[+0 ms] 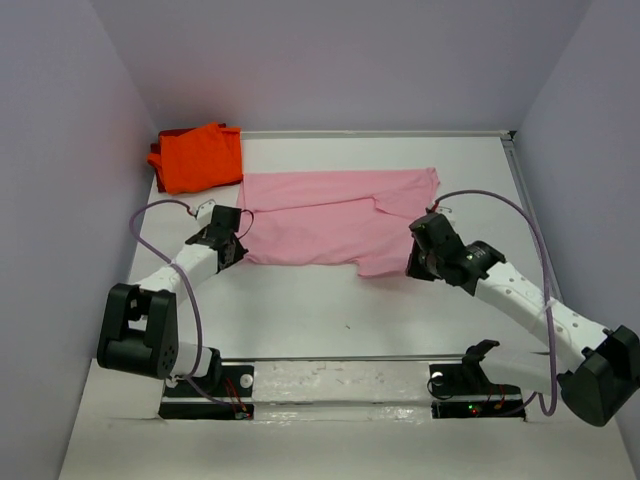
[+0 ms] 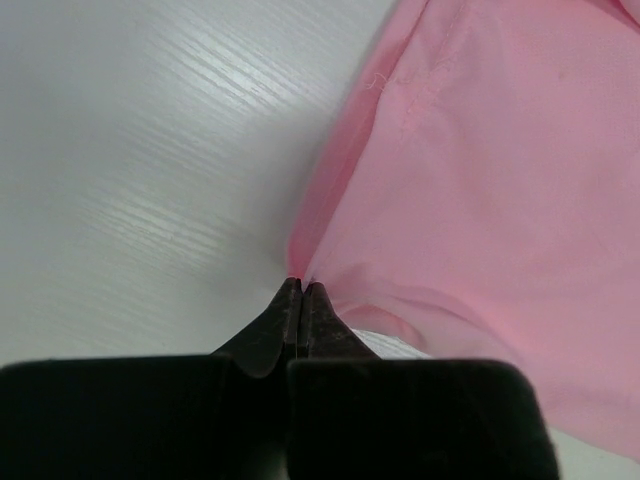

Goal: Fold and stack the t-shirts
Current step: Grap the side of the flattened tshirt closest away from the robot with both arms

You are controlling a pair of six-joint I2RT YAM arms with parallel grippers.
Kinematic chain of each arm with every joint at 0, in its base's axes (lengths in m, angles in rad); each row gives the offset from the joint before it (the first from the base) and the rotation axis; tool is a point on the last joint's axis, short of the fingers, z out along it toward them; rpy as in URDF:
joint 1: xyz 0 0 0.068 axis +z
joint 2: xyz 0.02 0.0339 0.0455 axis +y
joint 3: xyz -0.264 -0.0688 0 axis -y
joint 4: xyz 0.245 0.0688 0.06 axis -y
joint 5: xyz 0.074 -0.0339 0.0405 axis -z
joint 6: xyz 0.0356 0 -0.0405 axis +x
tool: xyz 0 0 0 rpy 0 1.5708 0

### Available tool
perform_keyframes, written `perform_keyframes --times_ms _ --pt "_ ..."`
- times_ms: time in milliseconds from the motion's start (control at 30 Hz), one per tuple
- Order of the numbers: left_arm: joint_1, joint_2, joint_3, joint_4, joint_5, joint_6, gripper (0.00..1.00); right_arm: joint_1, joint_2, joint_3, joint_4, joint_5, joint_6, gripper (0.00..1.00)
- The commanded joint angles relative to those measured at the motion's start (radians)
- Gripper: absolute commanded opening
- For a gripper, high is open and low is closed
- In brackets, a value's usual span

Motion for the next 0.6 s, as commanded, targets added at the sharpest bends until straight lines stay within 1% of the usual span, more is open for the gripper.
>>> perform_keyframes --times_ms 0,100,267,400,567 --pt "-0.002 -0.04 0.031 -0.035 -0.004 0.019 0.0 0.009 0.018 0.105 -0.062 0.164 -0.03 0.0" --pt "0.005 -0.043 0.055 -0.048 -0.014 0.033 0.0 0.009 0.063 0.151 -0.08 0.243 -0.039 0.0" --pt "0.028 -0.047 0.091 -0.061 -0.011 0.059 0.0 0.009 0.153 0.242 -0.08 0.322 -0.045 0.0" --pt "0.051 -0.043 0.136 -0.074 -0.011 0.085 0.0 0.009 0.242 0.272 -0.063 0.402 -0.053 0.0" --pt "0.065 -0.034 0.173 -0.07 -0.007 0.11 0.0 -0.022 0.296 0.289 -0.024 0.436 -0.059 0.0"
